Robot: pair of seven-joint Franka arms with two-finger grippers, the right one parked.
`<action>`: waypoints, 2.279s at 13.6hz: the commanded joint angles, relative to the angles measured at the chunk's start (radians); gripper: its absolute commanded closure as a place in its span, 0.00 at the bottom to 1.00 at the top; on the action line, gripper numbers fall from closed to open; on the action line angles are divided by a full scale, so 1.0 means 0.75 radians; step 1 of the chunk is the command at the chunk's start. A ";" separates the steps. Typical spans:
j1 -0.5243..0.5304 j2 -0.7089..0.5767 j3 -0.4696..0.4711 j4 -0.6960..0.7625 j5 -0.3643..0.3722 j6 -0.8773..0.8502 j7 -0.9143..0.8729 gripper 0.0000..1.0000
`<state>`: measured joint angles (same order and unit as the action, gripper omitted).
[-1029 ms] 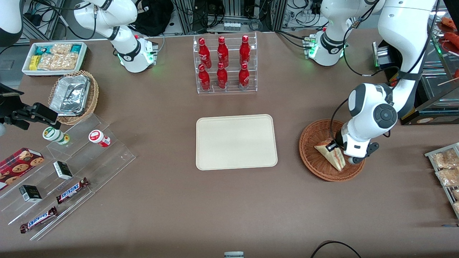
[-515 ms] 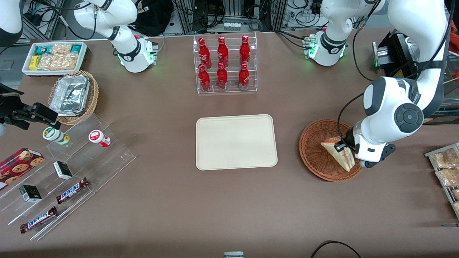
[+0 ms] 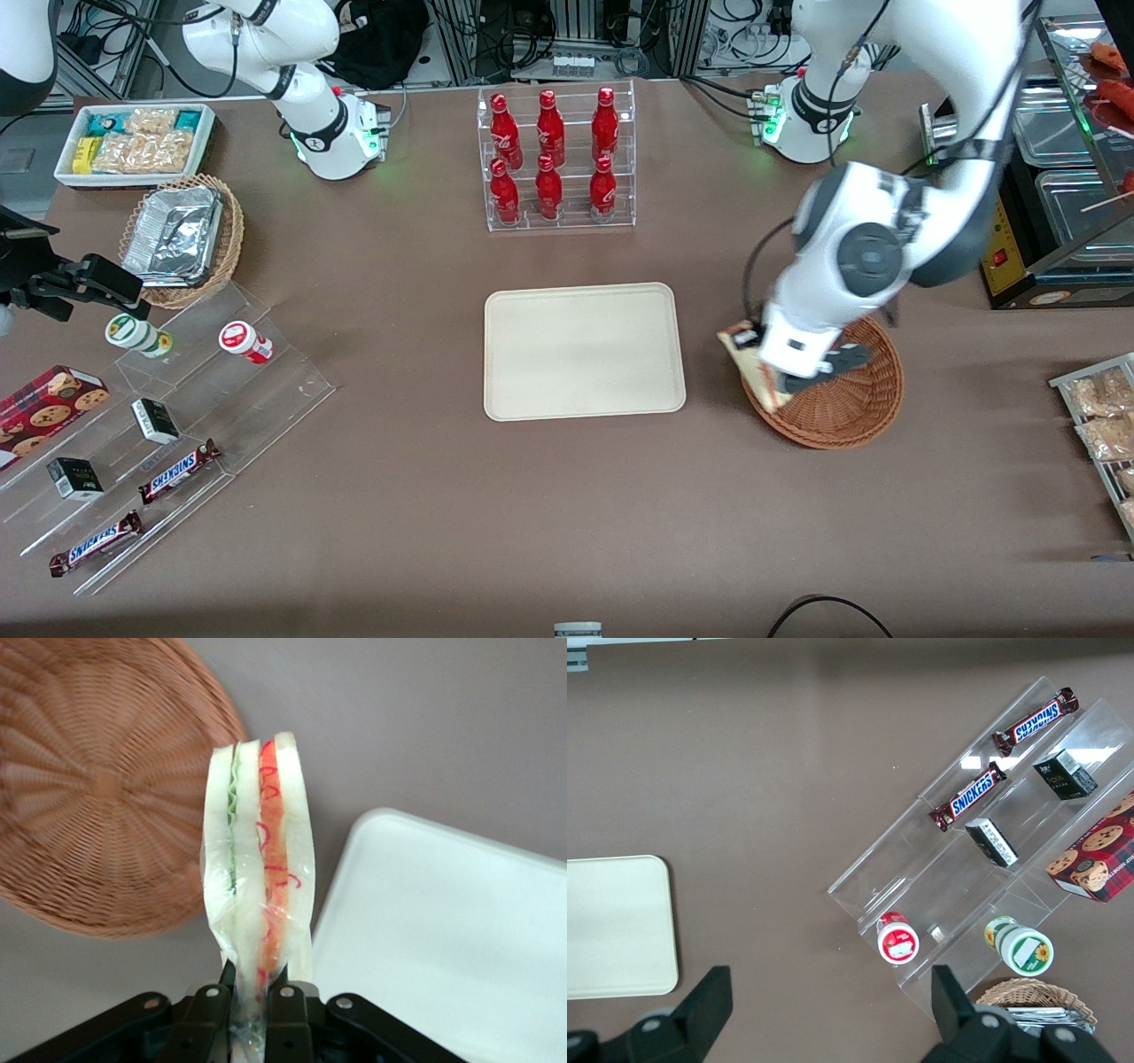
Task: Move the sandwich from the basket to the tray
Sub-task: 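Lift the sandwich and carry it with the left gripper over the tray, then lower the sandwich onto the tray center with the left gripper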
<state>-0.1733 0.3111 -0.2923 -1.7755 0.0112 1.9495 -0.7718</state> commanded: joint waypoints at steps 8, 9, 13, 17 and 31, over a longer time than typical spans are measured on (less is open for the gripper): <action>-0.368 0.354 0.013 0.336 0.111 -0.010 -0.040 0.88; -0.382 0.393 0.013 0.367 0.138 -0.010 -0.043 0.88; -0.434 0.446 0.011 0.371 0.132 0.135 -0.049 0.86; -0.495 0.508 0.013 0.377 0.143 0.164 -0.088 0.86; -0.540 0.502 0.018 0.365 0.147 0.158 -0.114 0.00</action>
<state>-0.5713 0.7077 -0.2886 -1.5217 0.1011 2.0861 -0.8251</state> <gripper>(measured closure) 0.414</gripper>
